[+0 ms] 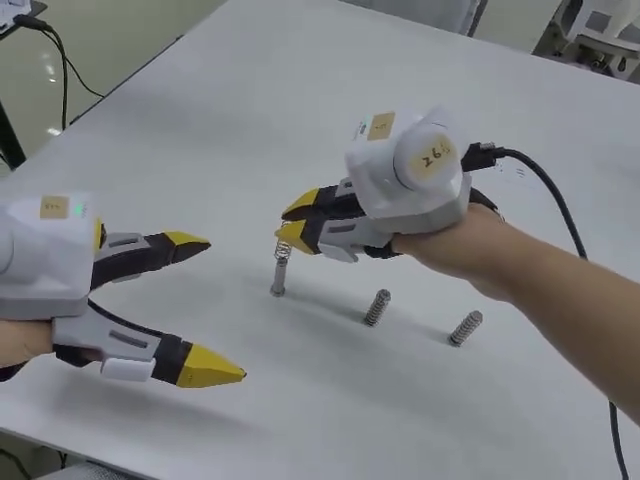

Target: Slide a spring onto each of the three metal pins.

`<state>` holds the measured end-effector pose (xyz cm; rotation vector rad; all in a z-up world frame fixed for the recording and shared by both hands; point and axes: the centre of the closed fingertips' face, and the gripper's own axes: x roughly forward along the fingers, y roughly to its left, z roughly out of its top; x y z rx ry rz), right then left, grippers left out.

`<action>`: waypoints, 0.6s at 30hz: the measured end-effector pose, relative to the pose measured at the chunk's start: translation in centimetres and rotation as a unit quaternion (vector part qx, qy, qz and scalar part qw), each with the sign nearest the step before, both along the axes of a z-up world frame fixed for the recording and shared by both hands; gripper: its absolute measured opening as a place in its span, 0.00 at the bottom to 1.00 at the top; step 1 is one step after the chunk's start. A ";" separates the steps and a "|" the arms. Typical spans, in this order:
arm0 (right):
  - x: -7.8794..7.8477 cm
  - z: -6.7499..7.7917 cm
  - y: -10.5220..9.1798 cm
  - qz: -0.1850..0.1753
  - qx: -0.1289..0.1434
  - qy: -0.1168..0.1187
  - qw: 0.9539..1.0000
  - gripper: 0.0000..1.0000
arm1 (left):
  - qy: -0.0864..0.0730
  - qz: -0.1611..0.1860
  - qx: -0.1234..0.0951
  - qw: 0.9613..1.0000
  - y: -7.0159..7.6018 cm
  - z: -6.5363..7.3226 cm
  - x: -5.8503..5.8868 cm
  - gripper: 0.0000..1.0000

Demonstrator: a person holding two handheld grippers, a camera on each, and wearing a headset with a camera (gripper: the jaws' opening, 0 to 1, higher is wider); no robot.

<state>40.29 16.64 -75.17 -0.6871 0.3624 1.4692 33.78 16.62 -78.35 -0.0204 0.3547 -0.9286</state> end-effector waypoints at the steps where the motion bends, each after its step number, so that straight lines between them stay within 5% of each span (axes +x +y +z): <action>1: 0.0 0.0 0.0 0.000 -0.001 0.001 1.000 0.07 | 0.000 0.001 0.001 1.000 0.0 0.0 0.0 0.97; 18: 0.4 -1.4 0.0 -0.015 -0.004 0.014 1.000 0.07 | -0.003 0.001 -0.002 1.000 0.1 0.0 0.1 0.98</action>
